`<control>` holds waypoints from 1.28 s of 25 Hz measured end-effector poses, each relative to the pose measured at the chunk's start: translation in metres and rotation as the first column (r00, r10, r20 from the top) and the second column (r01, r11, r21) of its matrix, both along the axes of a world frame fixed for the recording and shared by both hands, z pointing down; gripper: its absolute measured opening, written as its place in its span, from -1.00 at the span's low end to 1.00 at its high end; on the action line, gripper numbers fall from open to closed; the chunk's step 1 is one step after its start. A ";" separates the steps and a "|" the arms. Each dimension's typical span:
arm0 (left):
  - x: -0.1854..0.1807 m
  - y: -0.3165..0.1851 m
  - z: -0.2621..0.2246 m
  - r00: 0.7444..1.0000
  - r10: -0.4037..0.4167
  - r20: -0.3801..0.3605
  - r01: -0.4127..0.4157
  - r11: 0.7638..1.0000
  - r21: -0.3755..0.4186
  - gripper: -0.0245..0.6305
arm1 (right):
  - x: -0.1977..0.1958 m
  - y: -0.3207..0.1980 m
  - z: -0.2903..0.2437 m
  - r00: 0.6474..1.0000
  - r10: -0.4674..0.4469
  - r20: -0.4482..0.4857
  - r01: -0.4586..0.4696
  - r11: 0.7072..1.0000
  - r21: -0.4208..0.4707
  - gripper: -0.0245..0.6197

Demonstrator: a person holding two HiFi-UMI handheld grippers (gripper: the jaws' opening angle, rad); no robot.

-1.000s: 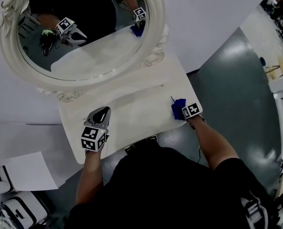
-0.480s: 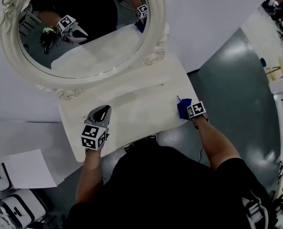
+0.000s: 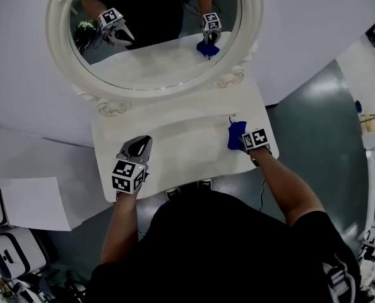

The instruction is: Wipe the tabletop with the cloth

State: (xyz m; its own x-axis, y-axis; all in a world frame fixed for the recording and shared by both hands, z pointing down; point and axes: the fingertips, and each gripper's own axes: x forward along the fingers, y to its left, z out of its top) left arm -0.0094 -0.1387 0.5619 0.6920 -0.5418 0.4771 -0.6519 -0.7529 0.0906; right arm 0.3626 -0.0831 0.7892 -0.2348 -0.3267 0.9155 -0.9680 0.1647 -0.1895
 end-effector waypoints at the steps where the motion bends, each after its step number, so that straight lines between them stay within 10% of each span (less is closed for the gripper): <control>1: -0.008 0.001 -0.001 1.000 -0.014 -0.001 0.014 1.000 0.001 -0.86 | -0.019 -0.012 -0.008 0.999 -0.036 0.012 0.036 0.999 0.019 -0.74; 12: -0.104 0.011 -0.005 0.986 -0.166 -0.005 0.166 0.986 0.002 -0.86 | -0.244 -0.108 -0.080 0.895 -0.442 0.052 0.423 0.881 0.210 -0.74; 25: -0.205 0.033 0.004 0.946 -0.324 0.004 0.324 0.946 -0.015 -0.86 | -0.465 -0.158 -0.111 0.763 -0.627 0.157 0.558 0.761 0.331 -0.74; 32: -0.253 0.047 0.007 0.917 -0.400 0.011 0.400 0.916 -0.027 -0.86 | -0.529 -0.162 -0.095 0.741 -0.643 0.196 0.572 0.756 0.318 -0.74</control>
